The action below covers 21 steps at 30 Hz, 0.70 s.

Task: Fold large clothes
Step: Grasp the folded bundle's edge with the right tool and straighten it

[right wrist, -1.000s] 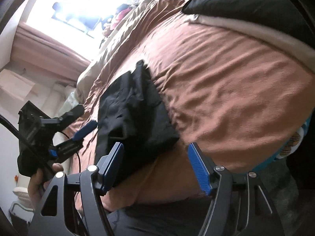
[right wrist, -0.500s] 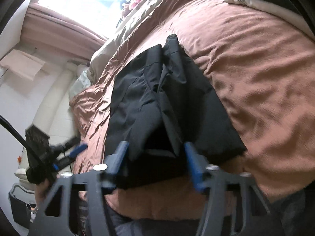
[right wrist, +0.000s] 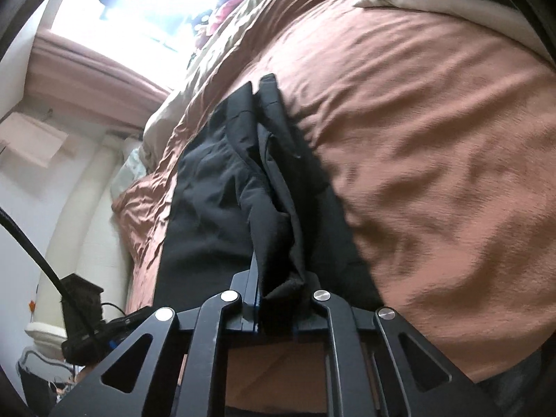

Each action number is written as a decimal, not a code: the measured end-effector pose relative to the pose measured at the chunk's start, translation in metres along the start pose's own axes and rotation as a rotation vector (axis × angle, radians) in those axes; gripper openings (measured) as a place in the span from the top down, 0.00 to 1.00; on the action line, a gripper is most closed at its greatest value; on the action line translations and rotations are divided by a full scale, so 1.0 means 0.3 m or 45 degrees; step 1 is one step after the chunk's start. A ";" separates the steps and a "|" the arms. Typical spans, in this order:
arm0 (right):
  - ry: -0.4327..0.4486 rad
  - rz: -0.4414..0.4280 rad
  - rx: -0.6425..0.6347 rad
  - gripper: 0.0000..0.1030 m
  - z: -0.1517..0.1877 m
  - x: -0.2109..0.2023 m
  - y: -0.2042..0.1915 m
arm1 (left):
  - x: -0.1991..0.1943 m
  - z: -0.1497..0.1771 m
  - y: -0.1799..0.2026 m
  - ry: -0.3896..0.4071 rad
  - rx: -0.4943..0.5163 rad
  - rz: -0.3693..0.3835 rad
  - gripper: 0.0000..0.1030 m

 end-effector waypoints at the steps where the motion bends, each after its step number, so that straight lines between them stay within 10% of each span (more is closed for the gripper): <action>1: 0.006 0.009 0.010 0.92 0.002 -0.001 0.011 | 0.002 0.001 0.015 0.005 0.017 -0.006 0.39; 9: -0.012 -0.002 0.022 0.83 0.007 -0.017 -0.014 | 0.008 0.000 0.043 0.009 0.081 -0.022 0.40; 13: 0.014 0.060 -0.015 0.27 -0.020 -0.045 -0.002 | -0.003 0.005 0.020 0.016 0.061 -0.018 0.40; 18: -0.047 0.017 0.028 0.27 -0.009 -0.020 0.029 | -0.010 0.024 0.017 0.013 0.052 -0.009 0.40; 21: -0.093 -0.006 0.068 0.53 0.012 0.004 0.039 | -0.019 0.037 0.021 0.009 0.063 -0.018 0.46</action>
Point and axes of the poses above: each gripper's, at about its wrist camera, not at the fingertips, and x roughly the way its jaws point, y to its right, z to its underside, the point moved 2 cm from there along x, roughly the way its jaws point, and after that the axes turned 14 degrees about y, right-handed, at the moved point
